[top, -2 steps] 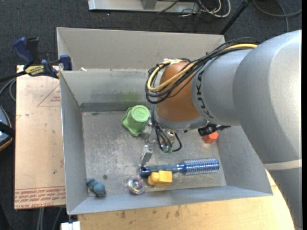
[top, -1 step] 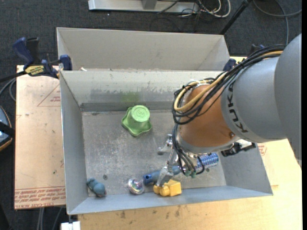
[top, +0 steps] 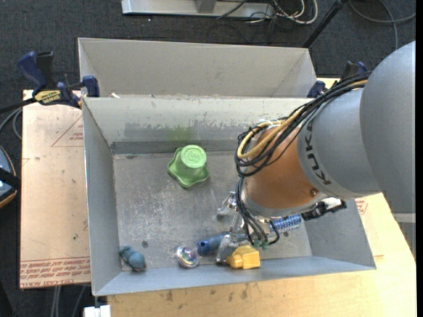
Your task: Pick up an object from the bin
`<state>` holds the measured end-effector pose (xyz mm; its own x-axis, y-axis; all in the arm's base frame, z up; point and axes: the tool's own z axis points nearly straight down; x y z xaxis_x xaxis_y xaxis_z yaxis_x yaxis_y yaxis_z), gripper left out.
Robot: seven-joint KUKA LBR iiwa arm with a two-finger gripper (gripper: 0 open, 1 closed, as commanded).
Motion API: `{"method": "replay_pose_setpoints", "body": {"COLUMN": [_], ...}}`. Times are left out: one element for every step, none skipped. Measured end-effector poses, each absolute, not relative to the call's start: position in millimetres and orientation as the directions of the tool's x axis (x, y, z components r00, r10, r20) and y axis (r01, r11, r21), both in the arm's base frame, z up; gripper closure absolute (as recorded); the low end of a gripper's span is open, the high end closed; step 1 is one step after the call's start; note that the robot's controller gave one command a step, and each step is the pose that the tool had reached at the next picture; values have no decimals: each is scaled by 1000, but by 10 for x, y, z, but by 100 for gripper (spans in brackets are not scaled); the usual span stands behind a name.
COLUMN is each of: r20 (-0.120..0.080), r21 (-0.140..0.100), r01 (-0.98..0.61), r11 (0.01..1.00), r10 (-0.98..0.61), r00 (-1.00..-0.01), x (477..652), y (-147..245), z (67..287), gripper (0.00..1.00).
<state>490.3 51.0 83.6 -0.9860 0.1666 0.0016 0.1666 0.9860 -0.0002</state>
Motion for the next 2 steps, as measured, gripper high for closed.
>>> {"method": "replay_pose_setpoints", "body": {"r20": [1, -7], "r21": [0, 4], "r01": [165, 205], "r11": [986, 979], "r10": [165, 205], "r00": [-986, -979], "x": [4904, 5012], "y": [516, 640], "z": [851, 2060], "gripper": [100, 100]}}
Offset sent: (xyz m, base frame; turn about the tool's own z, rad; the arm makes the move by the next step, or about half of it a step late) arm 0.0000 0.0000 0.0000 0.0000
